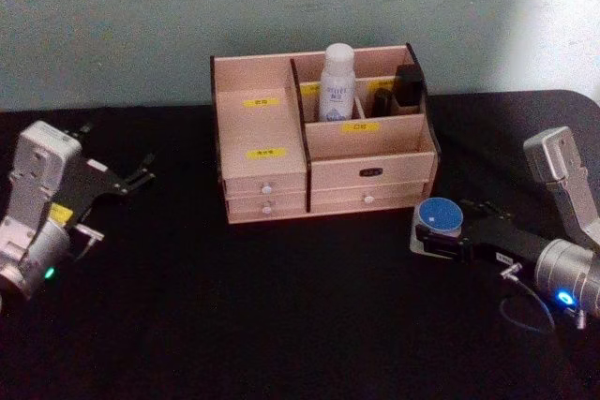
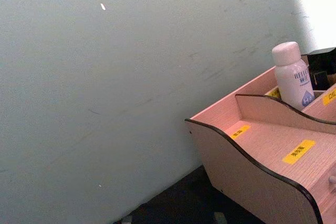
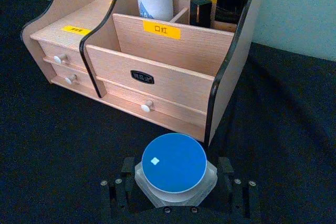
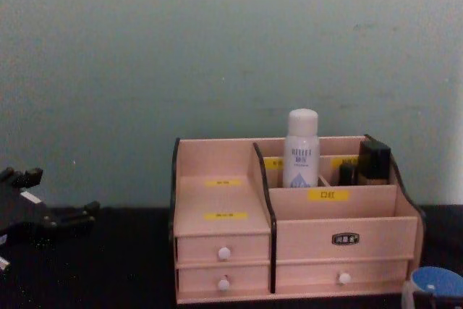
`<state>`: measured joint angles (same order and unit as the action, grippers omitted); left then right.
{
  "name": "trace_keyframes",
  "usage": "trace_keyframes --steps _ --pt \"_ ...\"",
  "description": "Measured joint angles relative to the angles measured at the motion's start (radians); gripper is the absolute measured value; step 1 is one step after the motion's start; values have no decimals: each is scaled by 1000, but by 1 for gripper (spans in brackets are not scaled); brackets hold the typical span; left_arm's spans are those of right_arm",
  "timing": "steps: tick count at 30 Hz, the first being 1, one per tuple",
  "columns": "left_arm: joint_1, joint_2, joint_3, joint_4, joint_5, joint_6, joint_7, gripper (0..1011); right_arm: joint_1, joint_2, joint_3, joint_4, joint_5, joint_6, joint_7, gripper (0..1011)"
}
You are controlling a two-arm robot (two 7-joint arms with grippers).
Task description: Pick up the facial cleanser and watermelon frost from the table and place them into the tiered storage box.
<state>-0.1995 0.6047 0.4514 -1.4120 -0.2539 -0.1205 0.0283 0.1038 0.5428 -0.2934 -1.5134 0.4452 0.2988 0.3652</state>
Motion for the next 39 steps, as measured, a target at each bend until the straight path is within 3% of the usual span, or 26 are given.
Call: trace_keyframes --steps 33,39 --pt "0 0 0 0 0 0 0 1001 0 -4 2 2 -1 0 -8 1000" --pt "0 0 0 0 0 0 0 1001 0 -4 2 2 -1 0 -8 903"
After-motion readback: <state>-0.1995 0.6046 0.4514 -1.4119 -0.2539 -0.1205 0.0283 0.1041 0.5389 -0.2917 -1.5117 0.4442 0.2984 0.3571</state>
